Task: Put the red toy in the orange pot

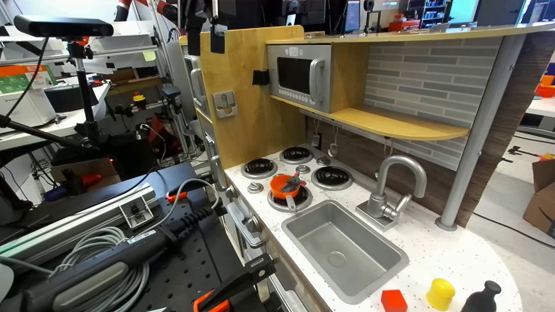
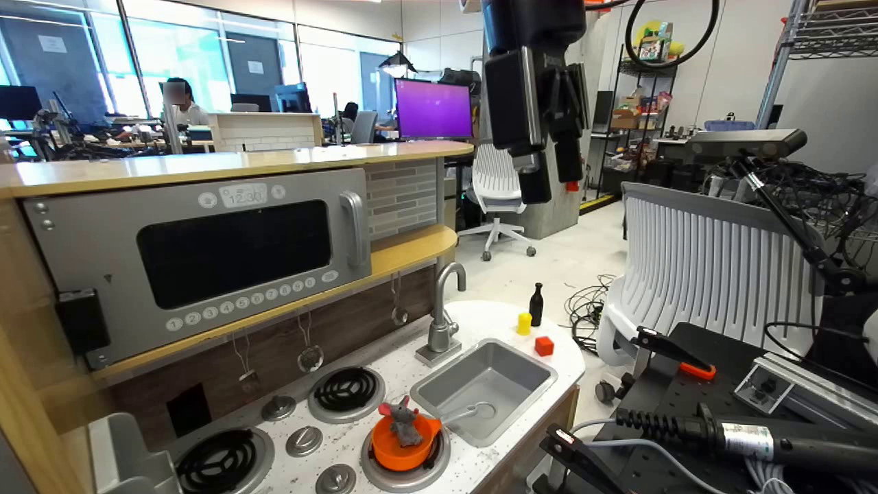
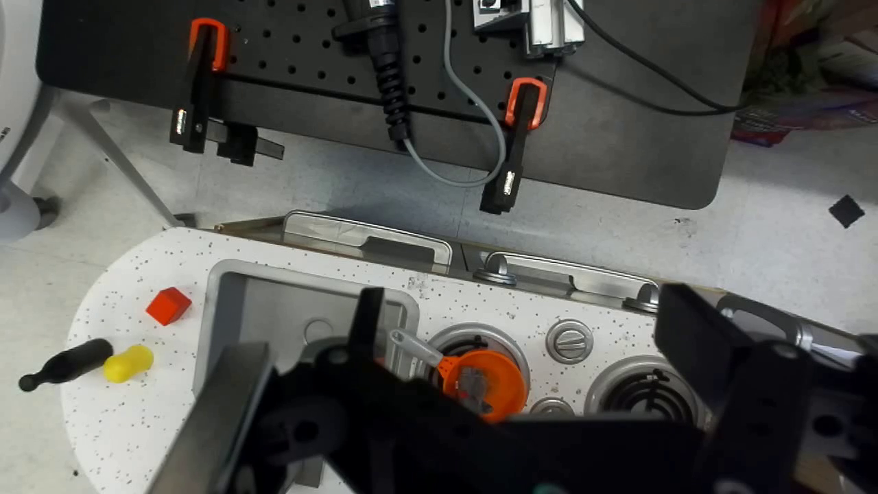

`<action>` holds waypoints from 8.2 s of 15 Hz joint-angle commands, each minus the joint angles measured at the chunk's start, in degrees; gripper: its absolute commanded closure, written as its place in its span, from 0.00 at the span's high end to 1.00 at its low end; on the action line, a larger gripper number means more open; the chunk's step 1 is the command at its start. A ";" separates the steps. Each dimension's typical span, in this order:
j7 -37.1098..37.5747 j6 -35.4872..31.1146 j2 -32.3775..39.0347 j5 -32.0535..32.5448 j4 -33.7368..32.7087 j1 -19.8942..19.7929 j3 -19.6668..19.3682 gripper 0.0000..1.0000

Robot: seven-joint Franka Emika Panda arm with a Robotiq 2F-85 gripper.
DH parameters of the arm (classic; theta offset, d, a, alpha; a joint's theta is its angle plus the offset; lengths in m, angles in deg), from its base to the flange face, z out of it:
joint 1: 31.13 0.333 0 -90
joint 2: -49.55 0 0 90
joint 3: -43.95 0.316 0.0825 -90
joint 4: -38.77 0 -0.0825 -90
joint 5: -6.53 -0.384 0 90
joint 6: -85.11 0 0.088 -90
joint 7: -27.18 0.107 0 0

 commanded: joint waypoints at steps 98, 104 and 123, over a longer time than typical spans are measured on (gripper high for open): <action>4.34 -48.43 55.39 5.43 -15.76 -2.13 -20.61 0.10; 5.22 -48.85 48.09 5.16 -7.80 4.65 -17.34 0.10; 4.37 -39.76 56.85 2.04 -25.17 8.04 -5.70 0.10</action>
